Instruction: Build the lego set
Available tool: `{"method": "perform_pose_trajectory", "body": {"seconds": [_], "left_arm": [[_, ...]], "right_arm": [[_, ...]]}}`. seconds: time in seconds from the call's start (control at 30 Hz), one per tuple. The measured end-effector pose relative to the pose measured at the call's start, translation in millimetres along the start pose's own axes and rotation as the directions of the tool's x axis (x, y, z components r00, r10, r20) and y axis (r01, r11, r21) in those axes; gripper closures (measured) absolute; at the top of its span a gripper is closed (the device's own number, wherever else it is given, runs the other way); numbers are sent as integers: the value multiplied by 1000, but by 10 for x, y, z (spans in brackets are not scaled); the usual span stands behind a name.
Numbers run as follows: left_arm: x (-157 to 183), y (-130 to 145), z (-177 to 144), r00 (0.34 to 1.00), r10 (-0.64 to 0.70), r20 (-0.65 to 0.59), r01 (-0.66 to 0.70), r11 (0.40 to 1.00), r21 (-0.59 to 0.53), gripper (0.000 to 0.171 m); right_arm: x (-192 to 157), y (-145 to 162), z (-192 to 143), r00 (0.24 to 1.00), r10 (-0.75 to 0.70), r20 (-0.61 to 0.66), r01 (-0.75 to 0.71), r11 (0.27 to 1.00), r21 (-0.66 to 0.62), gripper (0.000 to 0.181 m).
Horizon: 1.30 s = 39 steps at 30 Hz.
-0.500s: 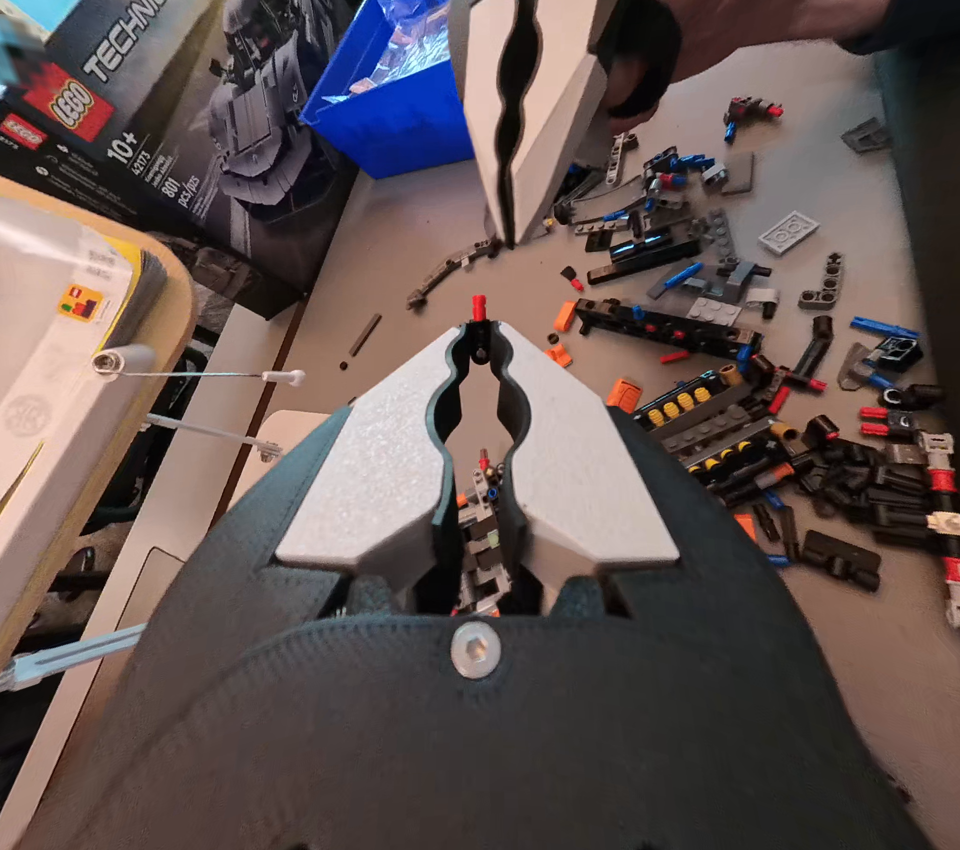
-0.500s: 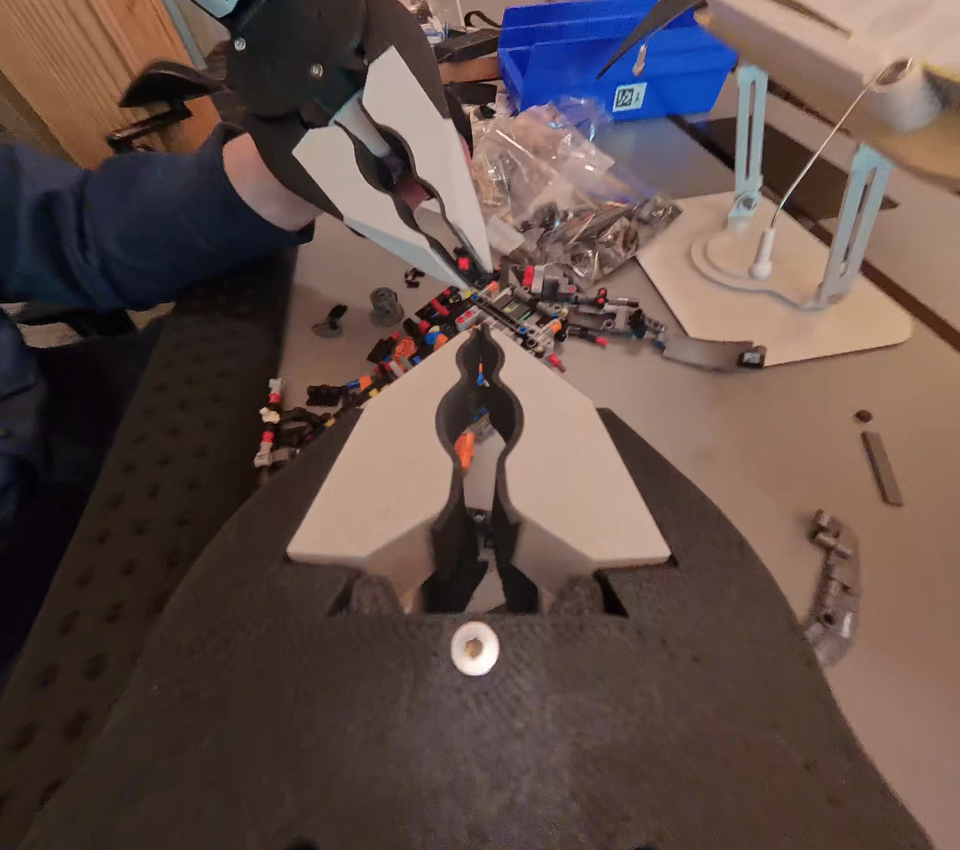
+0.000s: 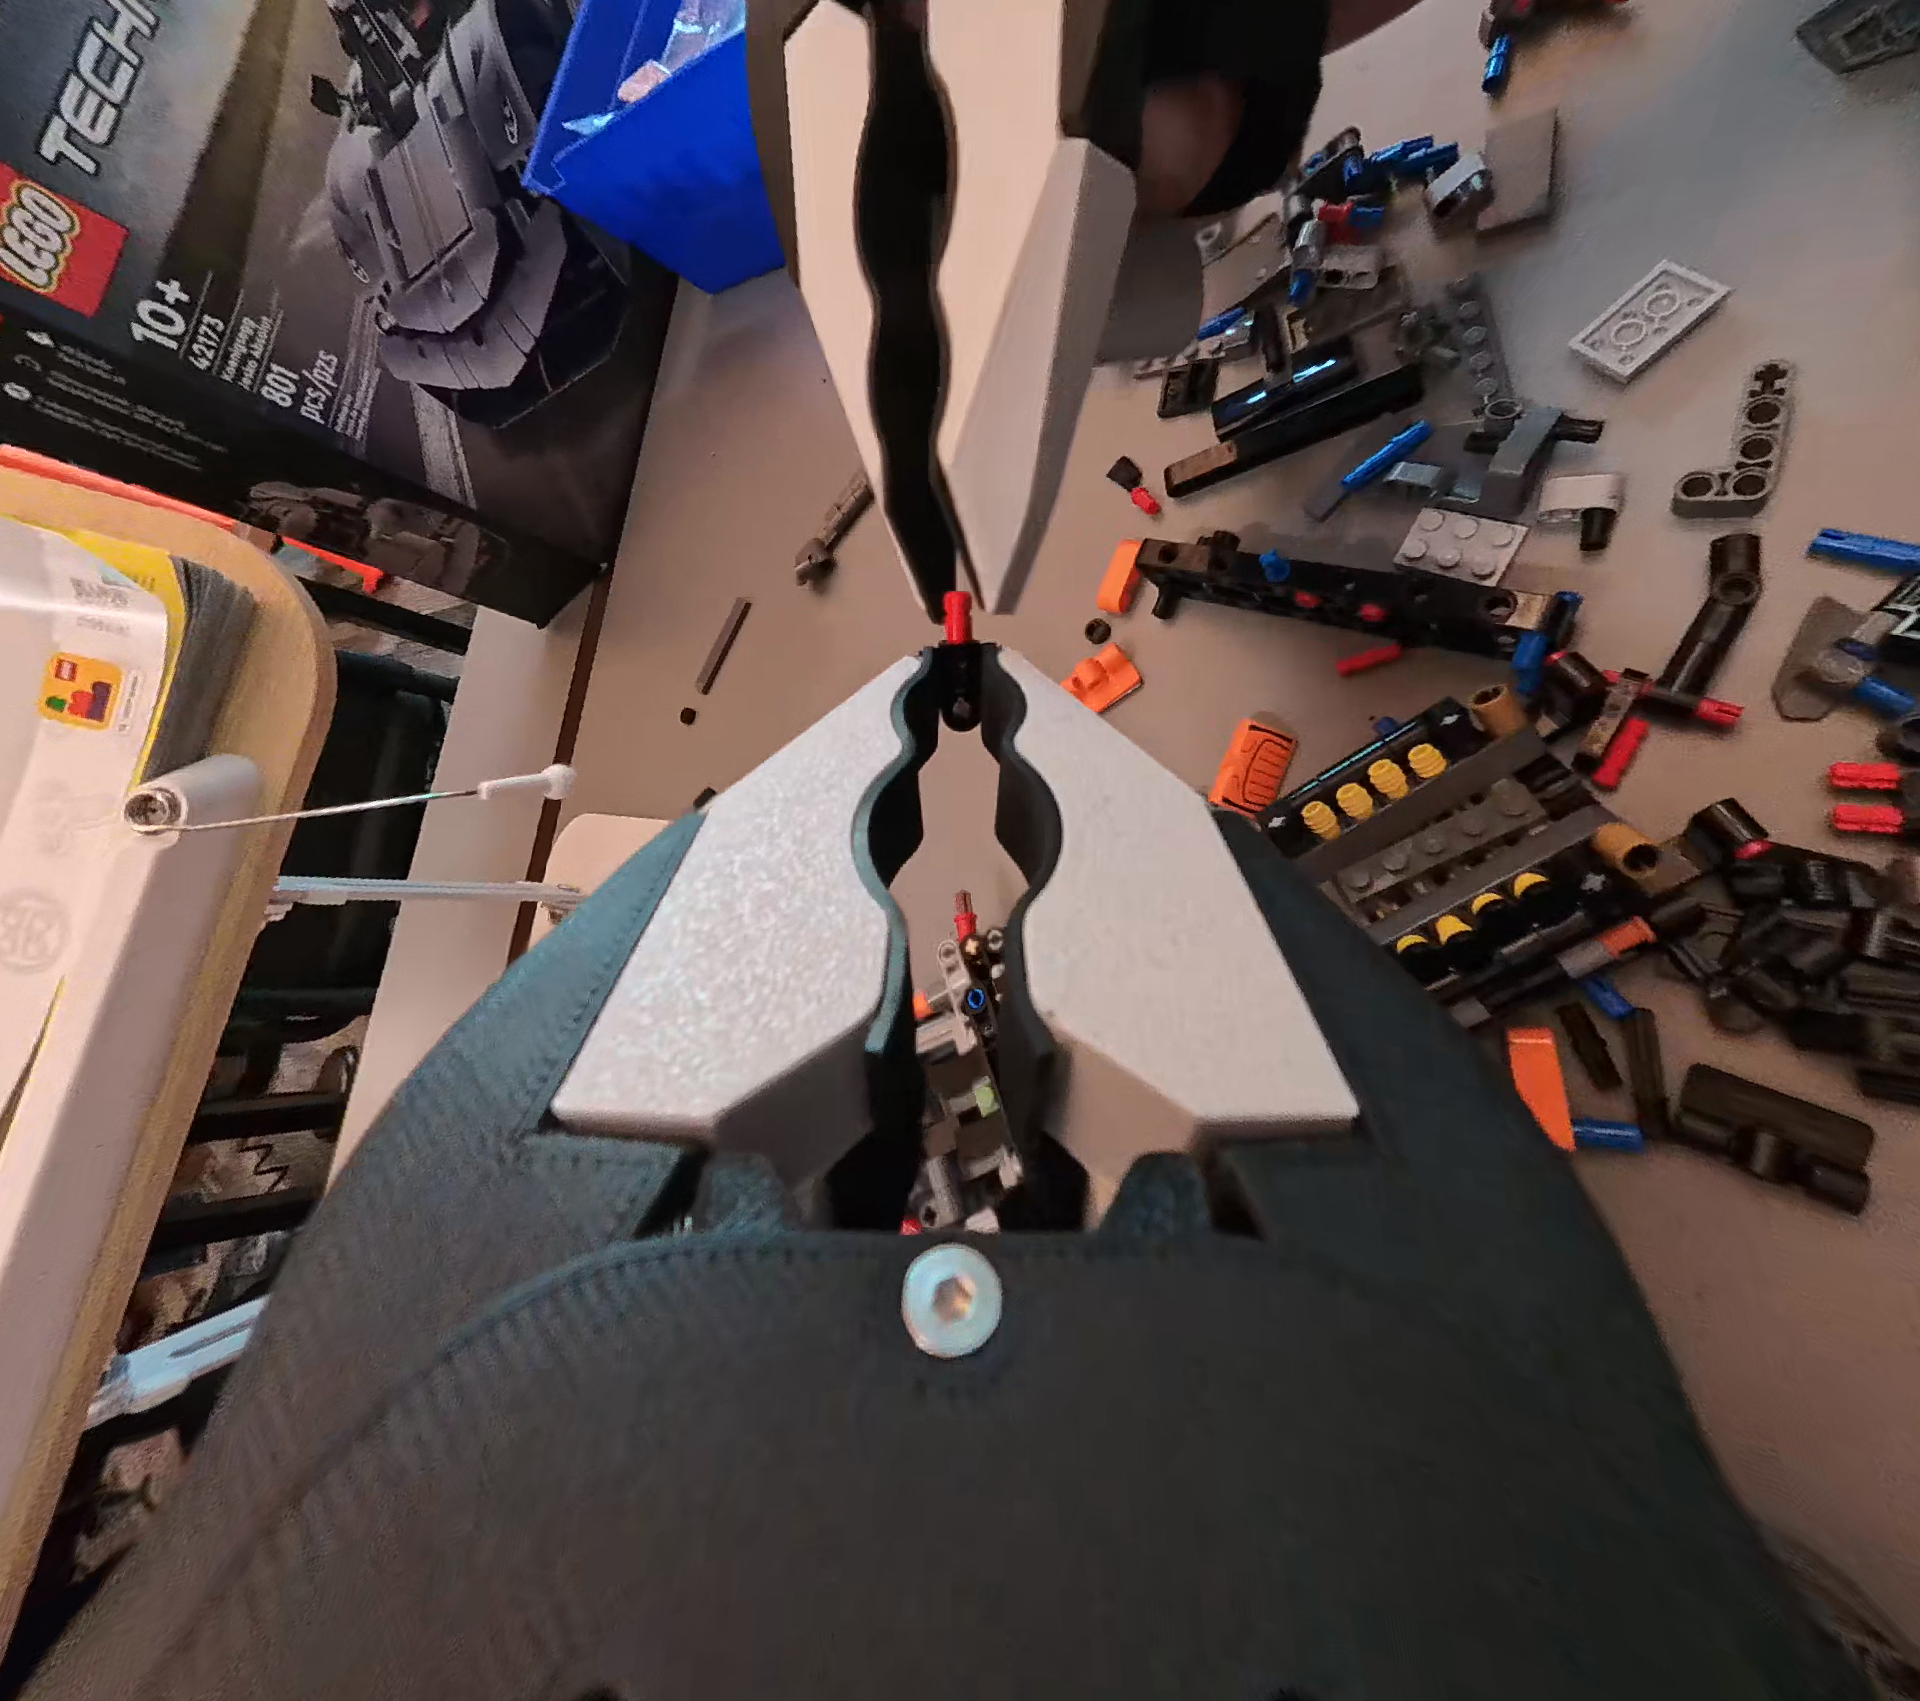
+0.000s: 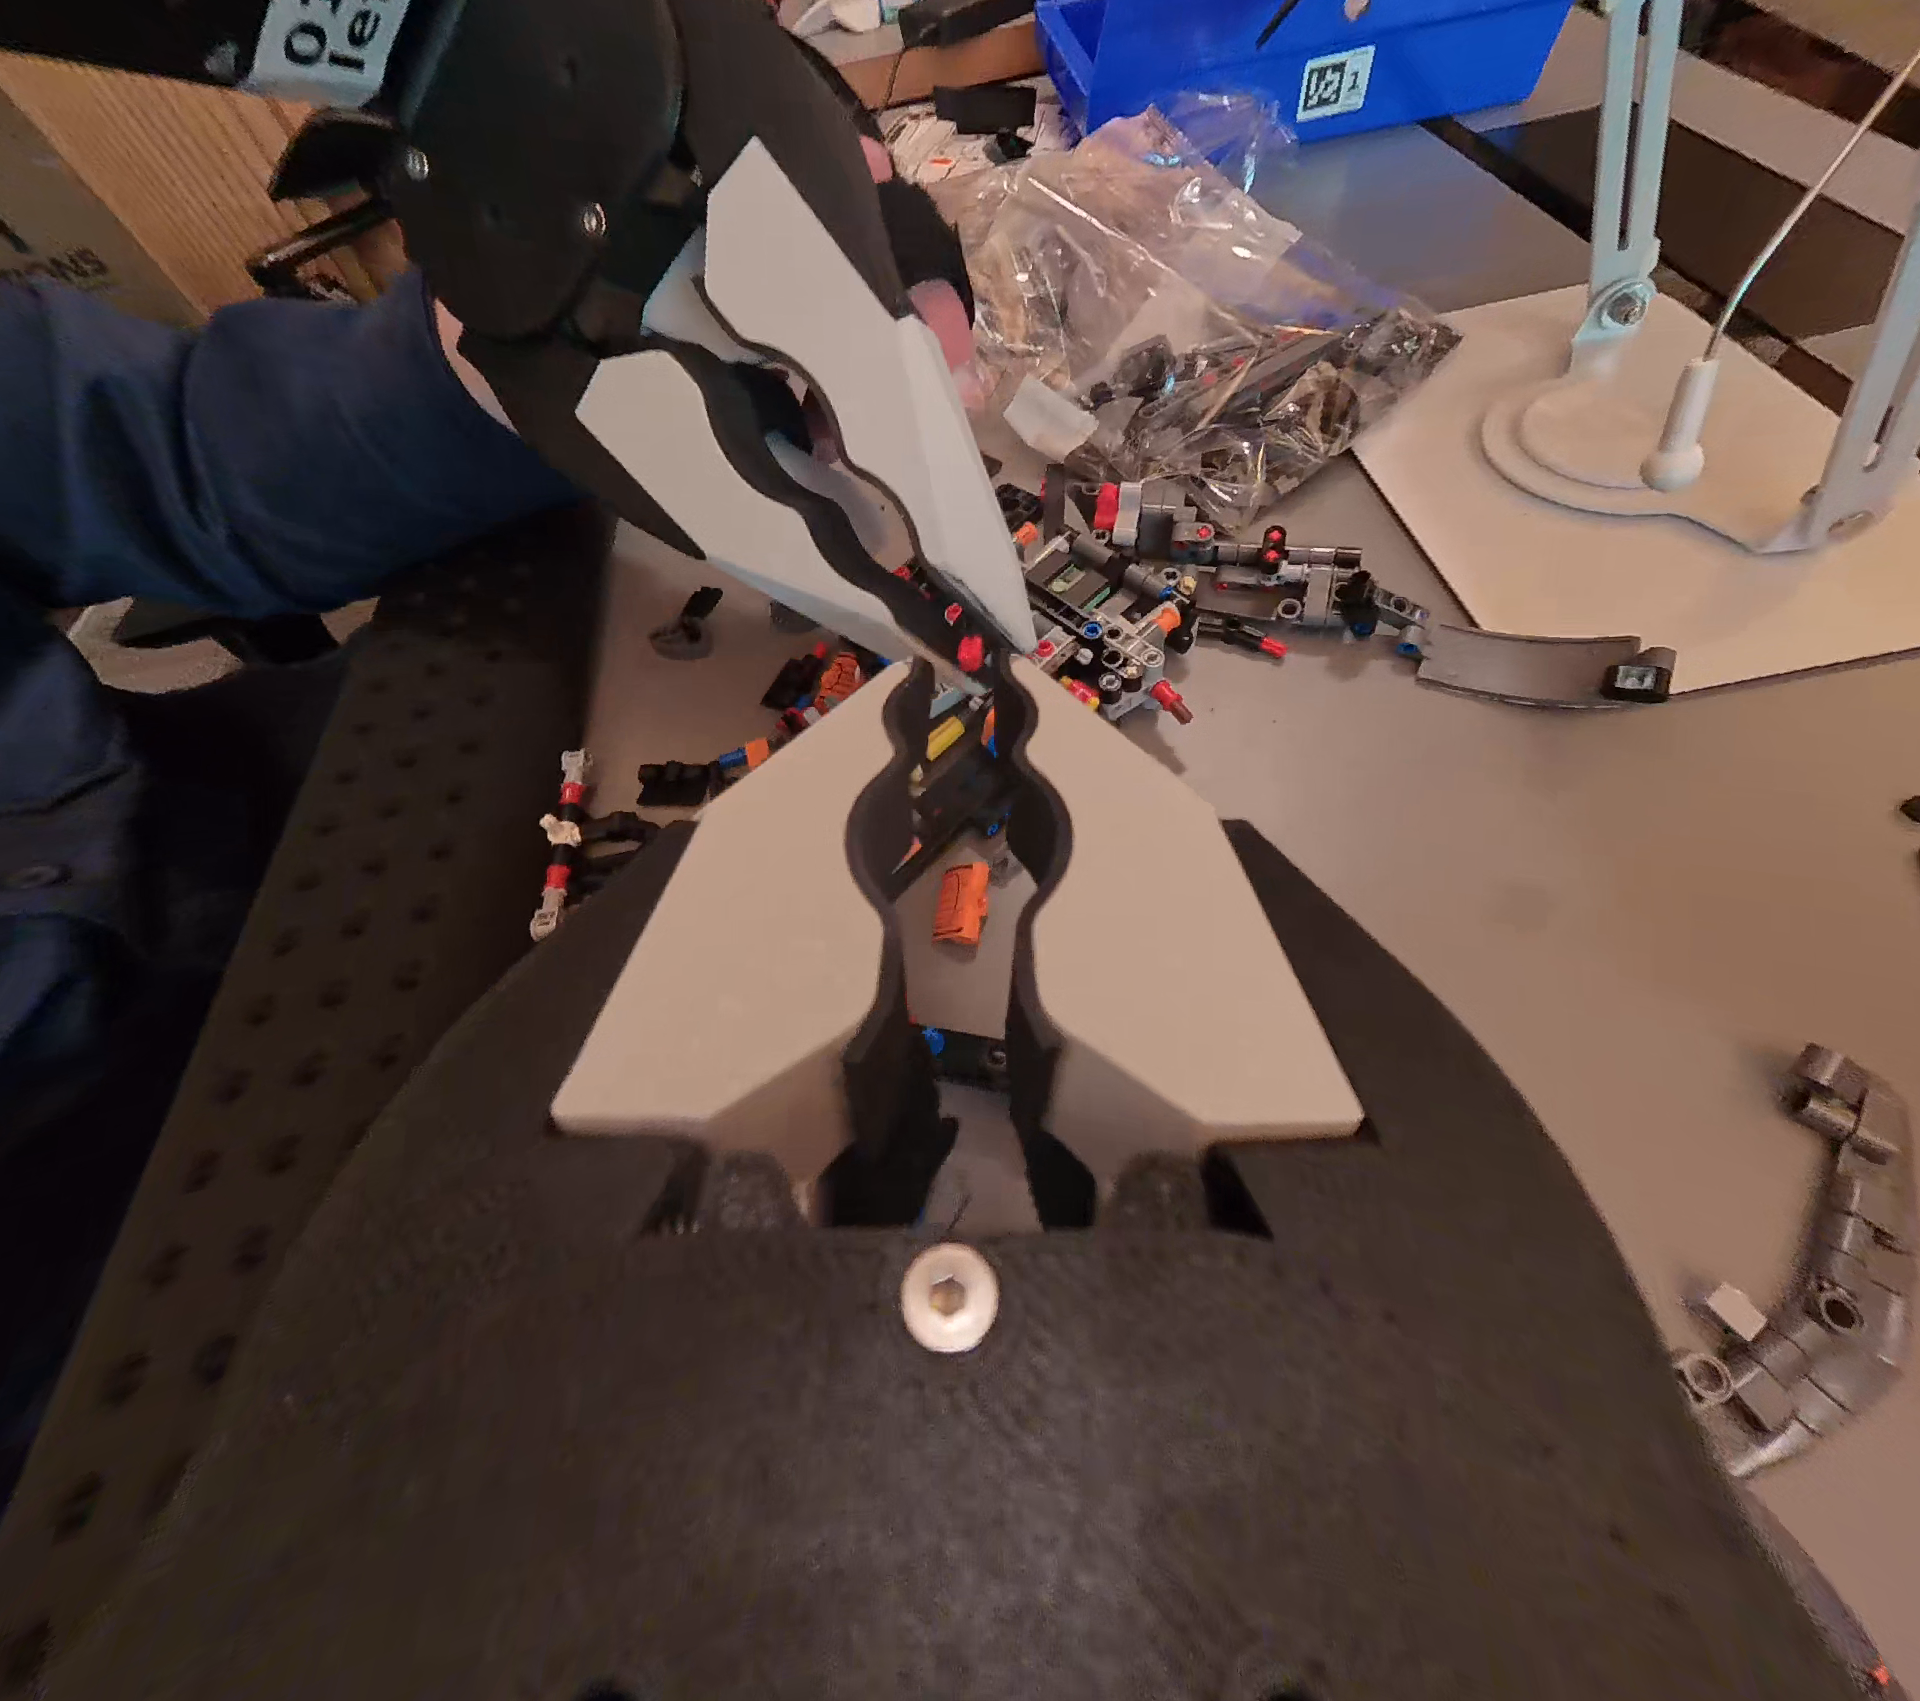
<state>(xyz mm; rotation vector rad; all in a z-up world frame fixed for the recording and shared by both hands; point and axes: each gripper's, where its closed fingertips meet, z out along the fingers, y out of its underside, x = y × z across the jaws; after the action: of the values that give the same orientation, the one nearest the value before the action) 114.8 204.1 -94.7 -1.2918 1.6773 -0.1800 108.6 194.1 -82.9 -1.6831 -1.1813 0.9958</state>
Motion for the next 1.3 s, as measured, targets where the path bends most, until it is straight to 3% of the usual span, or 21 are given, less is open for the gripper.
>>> {"method": "perform_pose_trajectory", "body": {"seconds": [0.3, 0.6, 0.87, 1.23, 1.27, 1.3], "left_arm": [[-4, -12, 19, 999, 42, 33, -41, 999, -26, 167], [-59, 7, 37, 985, 132, 114, -122, 988, -92, 166], [-86, -18, 45, 978, 150, 143, -136, 985, -102, 167], [-69, -146, -129, 992, 88, 96, -89, 996, 7, 166], [-94, -115, -138, 991, 86, 104, -85, 996, -13, 167], [-240, 213, -163, 982, 108, 155, -76, 978, -196, 167]], "right_arm": [[28, 16, 19, 999, 39, -7, -39, 999, -2, 180], [52, -22, 16, 973, 218, 71, -222, 974, 53, 178], [92, -33, -17, 987, 159, -10, -159, 987, 34, 181], [-50, -162, -68, 997, 78, -13, -78, 996, 44, 181], [-64, -167, -79, 997, 71, -11, -70, 997, 43, 181], [-36, -204, -140, 997, 75, -26, -73, 995, 71, 181]]}}
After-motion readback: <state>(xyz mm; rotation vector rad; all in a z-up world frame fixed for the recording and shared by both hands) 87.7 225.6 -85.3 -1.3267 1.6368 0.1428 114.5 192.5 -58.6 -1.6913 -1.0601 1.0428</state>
